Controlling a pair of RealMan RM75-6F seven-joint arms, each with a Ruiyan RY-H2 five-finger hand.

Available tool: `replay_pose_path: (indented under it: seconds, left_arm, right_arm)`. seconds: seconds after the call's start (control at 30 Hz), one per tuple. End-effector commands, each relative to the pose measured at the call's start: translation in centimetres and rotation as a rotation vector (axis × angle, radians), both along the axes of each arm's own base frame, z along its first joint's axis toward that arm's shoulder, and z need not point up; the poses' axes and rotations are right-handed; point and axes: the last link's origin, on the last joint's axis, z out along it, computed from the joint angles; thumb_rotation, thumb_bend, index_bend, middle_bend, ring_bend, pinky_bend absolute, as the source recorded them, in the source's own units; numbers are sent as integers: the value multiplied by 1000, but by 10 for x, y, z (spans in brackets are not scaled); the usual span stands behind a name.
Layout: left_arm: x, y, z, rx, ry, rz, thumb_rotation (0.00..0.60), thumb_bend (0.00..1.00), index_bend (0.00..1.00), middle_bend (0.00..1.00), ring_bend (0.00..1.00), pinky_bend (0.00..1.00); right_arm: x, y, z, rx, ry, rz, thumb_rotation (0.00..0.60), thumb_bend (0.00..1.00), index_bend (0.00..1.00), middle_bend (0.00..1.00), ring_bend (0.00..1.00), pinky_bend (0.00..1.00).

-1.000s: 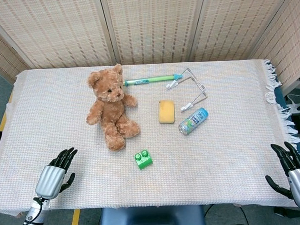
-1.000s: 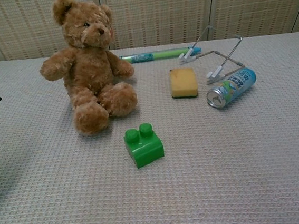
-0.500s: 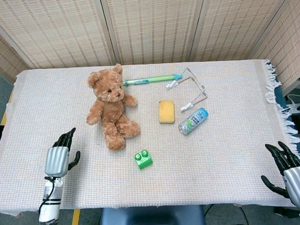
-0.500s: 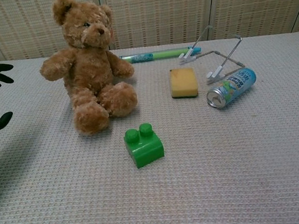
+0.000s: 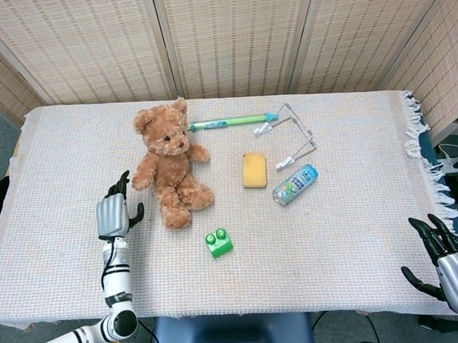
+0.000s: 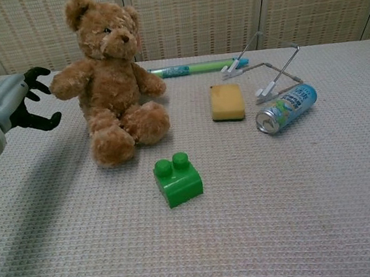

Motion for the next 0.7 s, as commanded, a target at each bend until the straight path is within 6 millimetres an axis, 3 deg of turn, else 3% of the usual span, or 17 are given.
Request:
replay_pose_path:
  seconds: [0.03,0.7]
  left_arm:
    - [11,8,-4,-2,-29,22,600,416,102,194,212,417]
    - [41,22,-6,-41,-183,67,600,396,114,182,224,418]
  right_arm:
    - [0,0,0,0,-2,-2,600,163,0,120,0,230]
    - [0,0,2,9,-11,-8,600,163,0,120,0,230]
